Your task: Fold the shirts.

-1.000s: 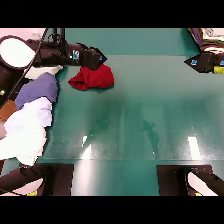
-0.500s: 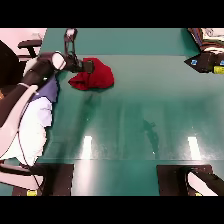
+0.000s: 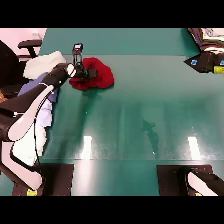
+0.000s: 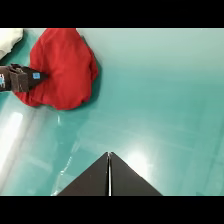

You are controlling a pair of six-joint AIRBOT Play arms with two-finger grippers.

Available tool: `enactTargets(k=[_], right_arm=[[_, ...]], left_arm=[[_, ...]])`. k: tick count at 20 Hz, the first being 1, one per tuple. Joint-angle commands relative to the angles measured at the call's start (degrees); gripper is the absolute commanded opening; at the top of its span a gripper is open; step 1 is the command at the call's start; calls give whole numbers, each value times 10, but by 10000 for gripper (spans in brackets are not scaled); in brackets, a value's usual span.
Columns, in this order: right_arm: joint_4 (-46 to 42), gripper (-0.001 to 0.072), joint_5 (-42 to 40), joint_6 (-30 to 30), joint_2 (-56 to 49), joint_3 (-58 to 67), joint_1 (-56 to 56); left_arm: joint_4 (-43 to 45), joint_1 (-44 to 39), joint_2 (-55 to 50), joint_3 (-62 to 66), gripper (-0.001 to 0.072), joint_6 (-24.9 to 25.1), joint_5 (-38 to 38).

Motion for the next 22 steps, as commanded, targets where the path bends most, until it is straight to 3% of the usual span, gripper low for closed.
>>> enactTargets(k=[1, 4, 8, 11, 14, 16, 20, 22], right_arm=[[0, 15, 10, 0, 0, 0, 0], [1, 15, 14, 0, 0, 15, 0], [0, 15, 28, 0, 0, 96, 0], [-1, 15, 31, 0, 0, 162, 0], [-1, 15, 32, 0, 0, 210, 0], [-2, 15, 39, 0, 0, 233, 0], [-4, 15, 70, 0, 1, 249, 0], [-5, 15, 89, 0, 0, 249, 0]], left_arm=[[1, 1, -5, 52, 28, 1, -50], [39, 1, 38, 130, 26, 2, -89], [50, -1, 171, 215, 26, 74, -123], [49, -16, 273, 227, 26, 77, -162], [48, -78, 311, 227, 26, 118, -248], [47, -142, 301, 214, 26, 121, -285], [12, -269, 242, 158, 35, 121, -249], [1, -307, 202, 150, 531, 132, -225]])
